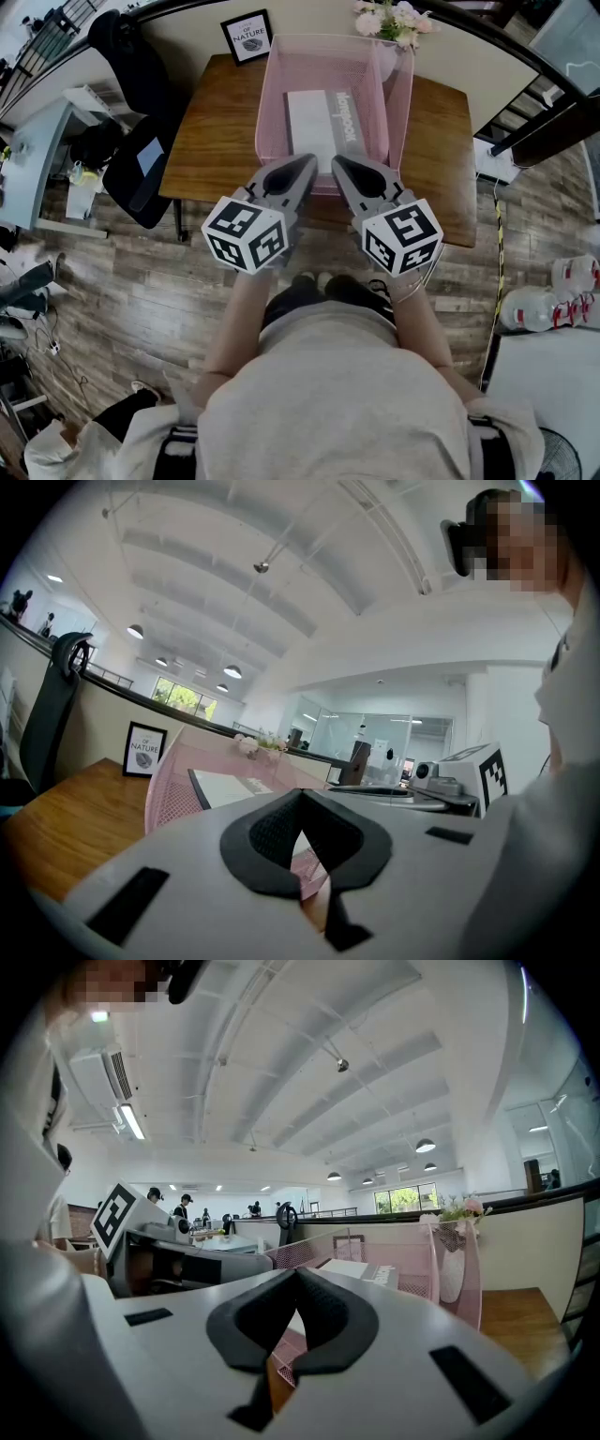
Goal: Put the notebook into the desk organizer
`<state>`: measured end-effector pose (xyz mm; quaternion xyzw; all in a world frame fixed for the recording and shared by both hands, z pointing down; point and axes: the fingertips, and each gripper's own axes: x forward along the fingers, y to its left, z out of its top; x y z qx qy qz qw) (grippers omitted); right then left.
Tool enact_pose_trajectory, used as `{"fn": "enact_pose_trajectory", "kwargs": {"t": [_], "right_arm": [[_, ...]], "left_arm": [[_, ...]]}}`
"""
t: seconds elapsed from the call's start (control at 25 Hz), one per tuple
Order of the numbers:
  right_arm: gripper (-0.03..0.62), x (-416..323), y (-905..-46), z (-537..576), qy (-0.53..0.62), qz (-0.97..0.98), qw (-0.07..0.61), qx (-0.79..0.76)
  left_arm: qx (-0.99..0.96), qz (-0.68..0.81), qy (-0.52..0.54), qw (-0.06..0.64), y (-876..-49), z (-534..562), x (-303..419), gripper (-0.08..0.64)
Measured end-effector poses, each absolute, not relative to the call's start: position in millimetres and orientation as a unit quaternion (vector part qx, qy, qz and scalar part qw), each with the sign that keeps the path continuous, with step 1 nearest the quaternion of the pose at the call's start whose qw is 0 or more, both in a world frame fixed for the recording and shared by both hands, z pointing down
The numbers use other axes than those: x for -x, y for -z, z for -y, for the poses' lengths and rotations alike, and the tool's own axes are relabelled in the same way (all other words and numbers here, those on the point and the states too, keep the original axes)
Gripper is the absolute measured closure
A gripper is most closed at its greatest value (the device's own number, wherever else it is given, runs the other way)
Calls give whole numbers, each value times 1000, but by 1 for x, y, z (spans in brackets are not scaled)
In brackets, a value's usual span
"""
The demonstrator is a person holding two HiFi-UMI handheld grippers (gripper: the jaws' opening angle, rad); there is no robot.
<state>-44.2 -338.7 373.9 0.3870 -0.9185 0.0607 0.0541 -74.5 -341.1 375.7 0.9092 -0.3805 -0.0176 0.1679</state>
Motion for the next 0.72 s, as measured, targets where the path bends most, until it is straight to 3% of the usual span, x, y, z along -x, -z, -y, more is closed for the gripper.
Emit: {"fn": "enact_pose_trajectory", "kwargs": {"t": [0.72], "right_arm": [[583, 45, -377, 340, -67, 918, 51, -388]], "left_arm": [[-909, 372, 26, 186, -380, 341, 72, 546]]}}
